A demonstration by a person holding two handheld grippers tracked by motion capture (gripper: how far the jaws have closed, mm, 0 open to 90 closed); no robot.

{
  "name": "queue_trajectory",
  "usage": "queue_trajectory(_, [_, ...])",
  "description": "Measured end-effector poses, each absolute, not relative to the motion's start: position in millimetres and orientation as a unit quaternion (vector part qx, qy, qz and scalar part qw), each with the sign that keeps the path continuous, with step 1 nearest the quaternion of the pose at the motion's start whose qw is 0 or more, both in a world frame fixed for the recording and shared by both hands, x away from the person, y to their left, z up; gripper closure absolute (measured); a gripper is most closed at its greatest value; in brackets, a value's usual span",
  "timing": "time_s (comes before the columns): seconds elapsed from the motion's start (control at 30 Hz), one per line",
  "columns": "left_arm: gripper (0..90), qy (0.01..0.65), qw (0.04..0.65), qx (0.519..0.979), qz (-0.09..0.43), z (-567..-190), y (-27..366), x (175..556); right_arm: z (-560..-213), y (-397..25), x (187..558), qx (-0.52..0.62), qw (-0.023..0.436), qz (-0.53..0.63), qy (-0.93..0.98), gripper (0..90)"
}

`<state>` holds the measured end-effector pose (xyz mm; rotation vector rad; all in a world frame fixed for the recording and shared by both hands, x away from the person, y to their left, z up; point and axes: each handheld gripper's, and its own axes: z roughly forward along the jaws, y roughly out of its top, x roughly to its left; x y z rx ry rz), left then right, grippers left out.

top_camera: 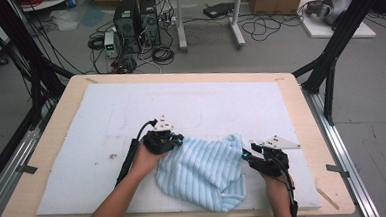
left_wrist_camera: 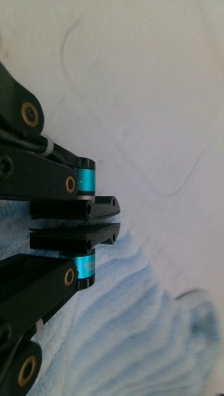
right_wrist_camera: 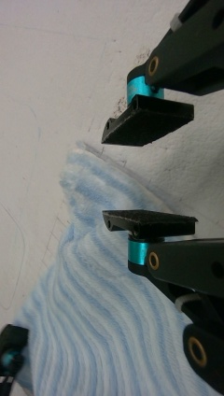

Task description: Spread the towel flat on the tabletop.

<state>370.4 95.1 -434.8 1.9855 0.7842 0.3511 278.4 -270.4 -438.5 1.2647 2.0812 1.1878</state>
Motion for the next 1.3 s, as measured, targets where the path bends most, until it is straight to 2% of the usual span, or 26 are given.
queue_trajectory(0.2, [85.3,0.430,0.515,0.712,0.204,-427.9,126.3,391.5,-440.4,-260.8,285.1,0.456,0.203,0.437,0.748,54.9])
queue_trajectory(0.3, [85.3,0.454,0.530,0.680,0.222,-429.0,138.3,399.2,-441.2,-254.5,289.4,0.452,0.195,0.441,0.750,54.4])
queue_trajectory(0.47, [85.3,0.448,0.537,0.672,0.245,-424.1,144.0,410.8,-437.4,-244.0,295.6,0.443,0.188,0.450,0.752,52.8])
queue_trajectory(0.63, [84.3,0.443,0.549,0.665,0.244,-416.9,140.0,424.2,-429.5,-224.5,306.4,0.435,0.172,0.457,0.757,44.3])
queue_trajectory(0.67, [82.5,0.444,0.546,0.670,0.239,-418.7,139.1,424.7,-429.1,-218.0,308.6,0.428,0.169,0.457,0.761,43.3])
queue_trajectory(0.7, [76.0,0.447,0.537,0.676,0.233,-420.8,138.9,424.9,-429.1,-210.5,310.6,0.421,0.165,0.455,0.767,42.2])
queue_trajectory(0.73, [63.8,0.455,0.529,0.681,0.222,-422.5,139.6,425.2,-430.0,-202.7,312.5,0.411,0.160,0.453,0.774,40.6])
queue_trajectory(0.77, [55.5,0.461,0.525,0.682,0.213,-423.7,141.5,425.0,-431.6,-194.6,314.8,0.403,0.152,0.452,0.781,36.8])
queue_trajectory(0.8, [51.1,0.462,0.522,0.685,0.209,-423.7,144.3,423.8,-434.2,-186.8,317.7,0.393,0.142,0.449,0.790,32.8])
queue_trajectory(0.87, [48.8,0.459,0.519,0.686,0.224,-421.4,149.4,418.3,-440.8,-171.8,322.8,0.379,0.126,0.433,0.808,31.9])
queue_trajectory(0.97, [44.6,0.447,0.511,0.694,0.239,-416.4,156.1,411.9,-449.1,-153.8,327.1,0.355,0.136,0.383,0.842,40.2])
queue_trajectory(1.07, [43.9,0.443,0.513,0.694,0.243,-411.0,161.1,407.8,-449.0,-151.6,330.2,0.336,0.138,0.382,0.850,49.5])
queue_trajectory(1.1, [43.9,0.442,0.514,0.694,0.243,-409.5,162.3,406.5,-448.7,-152.6,331.5,0.332,0.138,0.381,0.852,55.1])
queue_trajectory(1.2, [43.8,0.444,0.517,0.692,0.236,-407.9,164.2,401.1,-446.4,-152.6,334.7,0.321,0.129,0.380,0.858,82.4])
queue_trajectory(1.3, [44.9,0.447,0.522,0.687,0.236,-409.4,166.4,394.6,-443.2,-150.7,338.3,0.341,0.148,0.376,0.849,85.2])
